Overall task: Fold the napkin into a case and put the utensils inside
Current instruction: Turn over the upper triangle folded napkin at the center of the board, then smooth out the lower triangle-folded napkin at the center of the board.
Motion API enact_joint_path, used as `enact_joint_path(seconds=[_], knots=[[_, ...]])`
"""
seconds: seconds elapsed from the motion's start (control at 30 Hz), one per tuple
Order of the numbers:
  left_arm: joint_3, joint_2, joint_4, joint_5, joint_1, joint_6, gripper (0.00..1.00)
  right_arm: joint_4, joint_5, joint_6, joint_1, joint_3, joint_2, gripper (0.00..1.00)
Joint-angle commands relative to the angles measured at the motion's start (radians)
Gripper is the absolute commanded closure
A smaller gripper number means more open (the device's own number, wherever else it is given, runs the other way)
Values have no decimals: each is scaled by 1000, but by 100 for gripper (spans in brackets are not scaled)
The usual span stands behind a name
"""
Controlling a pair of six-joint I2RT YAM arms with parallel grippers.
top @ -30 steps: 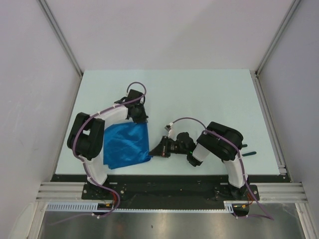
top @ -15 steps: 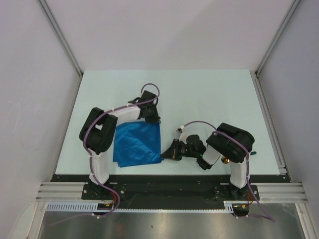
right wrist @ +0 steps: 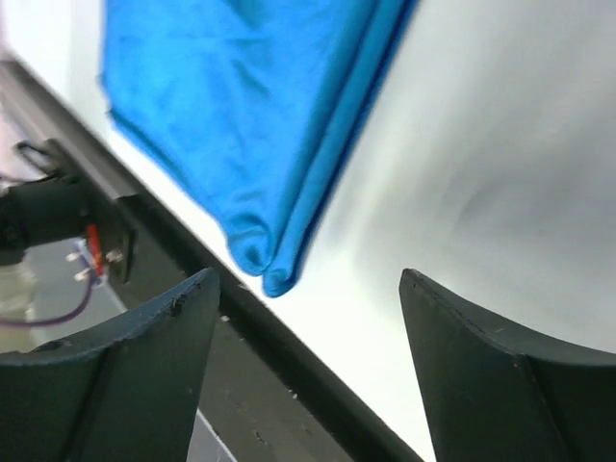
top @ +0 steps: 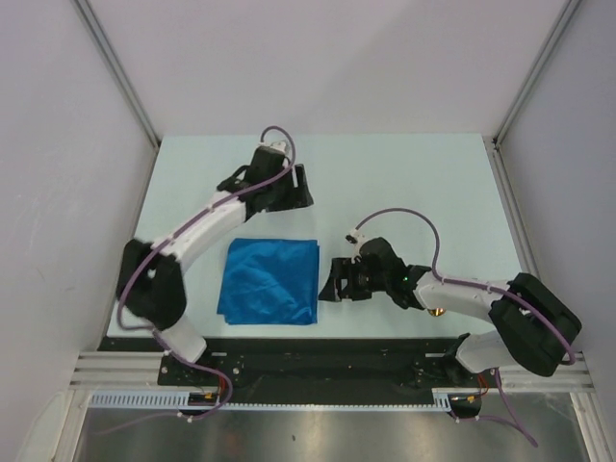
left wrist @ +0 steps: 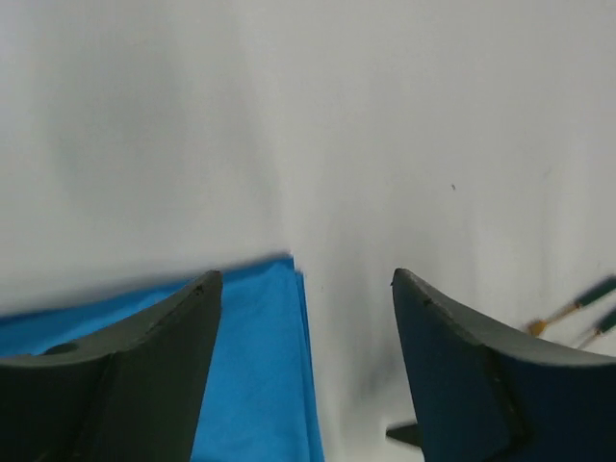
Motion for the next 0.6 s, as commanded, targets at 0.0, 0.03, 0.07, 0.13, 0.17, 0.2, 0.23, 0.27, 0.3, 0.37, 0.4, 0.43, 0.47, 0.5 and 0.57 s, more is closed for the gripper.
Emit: enact_joint_path(seconds=[0.0, 0.03, 0.07, 0.13, 0.17, 0.2, 0.23, 0.27, 0.3, 0.37, 0.4, 0.43, 0.47, 0.5, 0.57], knots=[[-245, -303, -143, 30, -9, 109, 29, -249, 84, -88, -2, 82, 45, 22], [-313, -351, -122, 90, -17, 83, 36, -222, 68, -71, -9, 82, 58, 23], [-379, -398, -70, 104, -29, 60, 40, -198, 71, -58, -17, 87, 69, 34], [-569, -545, 36, 80, -98, -37, 46, -105, 30, -28, -46, 102, 124, 43], [-626, -590, 71, 54, -134, -71, 46, -77, 10, -27, -55, 115, 150, 43], [-722, -662, 110, 19, -208, -104, 45, -31, -7, -27, -64, 148, 175, 44], [-758, -687, 139, -3, -237, -158, 38, -6, -49, -31, -75, 164, 205, 45], [-786, -702, 176, -29, -265, -178, 36, 15, -68, -37, -95, 179, 257, 47], [-803, -705, 185, -31, -302, -193, 36, 34, -80, -41, -103, 222, 288, 49], [-820, -690, 178, -84, -340, -210, 37, 54, -116, -51, -123, 257, 336, 50], [-820, -664, 179, -83, -366, -206, 38, 62, -128, -51, -144, 291, 383, 50], [-817, -650, 184, -89, -382, -207, 39, 62, -143, -56, -155, 309, 400, 50], [-815, -637, 182, -101, -398, -206, 39, 59, -145, -62, -161, 323, 416, 51], [-814, -608, 184, -109, -423, -204, 40, 54, -142, -67, -172, 335, 431, 51], [-814, -563, 194, -107, -435, -207, 42, 52, -149, -64, -181, 363, 450, 56]])
